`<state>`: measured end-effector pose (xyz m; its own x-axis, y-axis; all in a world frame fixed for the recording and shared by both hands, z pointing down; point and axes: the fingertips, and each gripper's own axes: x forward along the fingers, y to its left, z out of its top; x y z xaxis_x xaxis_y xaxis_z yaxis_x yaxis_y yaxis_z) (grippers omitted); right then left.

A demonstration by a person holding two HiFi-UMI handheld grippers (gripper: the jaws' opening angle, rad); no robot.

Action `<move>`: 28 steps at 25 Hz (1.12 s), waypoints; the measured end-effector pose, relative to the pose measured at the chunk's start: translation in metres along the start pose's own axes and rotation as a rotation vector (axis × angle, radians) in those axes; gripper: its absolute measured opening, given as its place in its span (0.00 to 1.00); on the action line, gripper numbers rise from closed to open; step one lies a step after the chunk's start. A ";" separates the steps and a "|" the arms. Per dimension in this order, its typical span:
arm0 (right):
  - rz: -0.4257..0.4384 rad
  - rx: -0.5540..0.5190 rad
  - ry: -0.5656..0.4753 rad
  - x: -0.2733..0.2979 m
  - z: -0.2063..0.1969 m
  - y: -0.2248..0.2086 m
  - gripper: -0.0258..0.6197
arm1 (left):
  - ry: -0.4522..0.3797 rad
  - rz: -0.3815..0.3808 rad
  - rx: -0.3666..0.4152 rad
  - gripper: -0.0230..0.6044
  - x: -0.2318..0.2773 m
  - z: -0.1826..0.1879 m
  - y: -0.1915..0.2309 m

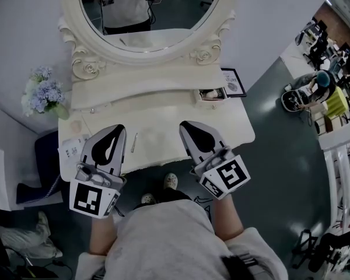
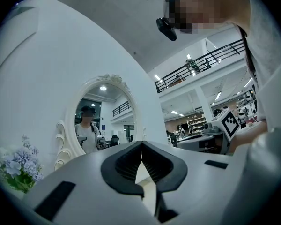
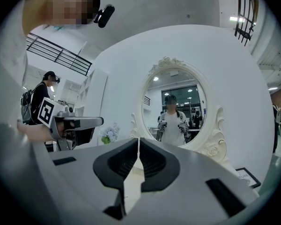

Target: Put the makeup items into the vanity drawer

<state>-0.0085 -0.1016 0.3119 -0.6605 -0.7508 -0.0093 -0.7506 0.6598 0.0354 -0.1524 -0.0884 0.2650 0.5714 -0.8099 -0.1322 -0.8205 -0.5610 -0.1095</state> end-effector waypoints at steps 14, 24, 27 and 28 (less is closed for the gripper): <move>-0.026 -0.009 -0.044 -0.015 0.013 0.028 0.08 | -0.020 -0.030 0.009 0.06 -0.022 0.009 -0.007; -0.035 -0.005 -0.062 -0.020 0.018 0.045 0.08 | -0.028 -0.039 0.006 0.06 -0.036 0.012 -0.009; -0.035 -0.007 -0.065 -0.022 0.018 0.049 0.08 | -0.033 -0.044 0.006 0.06 -0.038 0.012 -0.010; -0.035 -0.009 -0.065 -0.022 0.018 0.050 0.08 | -0.034 -0.045 0.006 0.06 -0.039 0.013 -0.010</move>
<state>-0.0319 -0.0518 0.2955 -0.6339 -0.7698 -0.0756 -0.7733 0.6326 0.0425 -0.1659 -0.0492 0.2589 0.6083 -0.7773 -0.1606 -0.7937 -0.5960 -0.1219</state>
